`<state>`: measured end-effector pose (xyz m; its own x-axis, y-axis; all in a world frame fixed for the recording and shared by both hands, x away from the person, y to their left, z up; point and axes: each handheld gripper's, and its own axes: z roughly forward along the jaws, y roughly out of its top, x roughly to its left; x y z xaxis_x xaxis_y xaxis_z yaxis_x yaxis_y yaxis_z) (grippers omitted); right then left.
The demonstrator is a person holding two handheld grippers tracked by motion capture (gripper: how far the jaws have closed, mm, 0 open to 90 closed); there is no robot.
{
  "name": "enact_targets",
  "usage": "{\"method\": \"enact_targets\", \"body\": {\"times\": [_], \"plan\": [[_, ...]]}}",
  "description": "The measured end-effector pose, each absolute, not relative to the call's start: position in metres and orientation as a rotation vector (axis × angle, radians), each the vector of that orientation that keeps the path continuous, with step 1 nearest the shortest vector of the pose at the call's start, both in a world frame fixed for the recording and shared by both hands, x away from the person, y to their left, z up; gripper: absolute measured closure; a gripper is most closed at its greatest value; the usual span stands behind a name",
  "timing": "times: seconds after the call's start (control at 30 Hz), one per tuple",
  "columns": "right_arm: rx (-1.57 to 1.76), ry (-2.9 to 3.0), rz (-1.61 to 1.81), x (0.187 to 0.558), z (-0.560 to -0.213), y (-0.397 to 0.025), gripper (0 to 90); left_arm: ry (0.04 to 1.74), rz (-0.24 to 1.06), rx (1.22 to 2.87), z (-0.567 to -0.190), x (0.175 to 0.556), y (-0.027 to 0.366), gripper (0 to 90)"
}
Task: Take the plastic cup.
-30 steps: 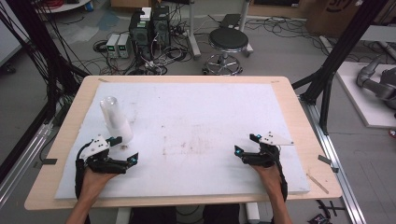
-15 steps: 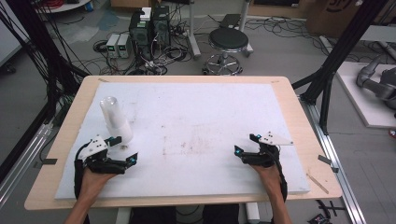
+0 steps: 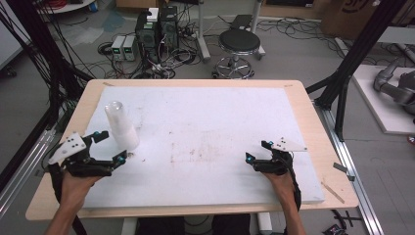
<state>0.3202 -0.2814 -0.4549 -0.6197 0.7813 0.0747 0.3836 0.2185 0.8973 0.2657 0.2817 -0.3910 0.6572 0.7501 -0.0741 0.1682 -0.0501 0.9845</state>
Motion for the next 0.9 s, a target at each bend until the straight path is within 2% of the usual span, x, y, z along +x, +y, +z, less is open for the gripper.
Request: {"method": "enact_targets", "body": {"times": [0.43, 0.9], "plan": [[1.097, 2.113, 1.367, 0.321, -0.455, -0.281, 15.1, 0.78, 0.603, 1.622, -0.332, 0.309, 0.306, 1.8], [1.109, 2.12, 1.354, 0.323, -0.455, -0.281, 15.1, 0.835, 0.511, 1.764, -0.322, 0.354, 0.301, 1.8]]}}
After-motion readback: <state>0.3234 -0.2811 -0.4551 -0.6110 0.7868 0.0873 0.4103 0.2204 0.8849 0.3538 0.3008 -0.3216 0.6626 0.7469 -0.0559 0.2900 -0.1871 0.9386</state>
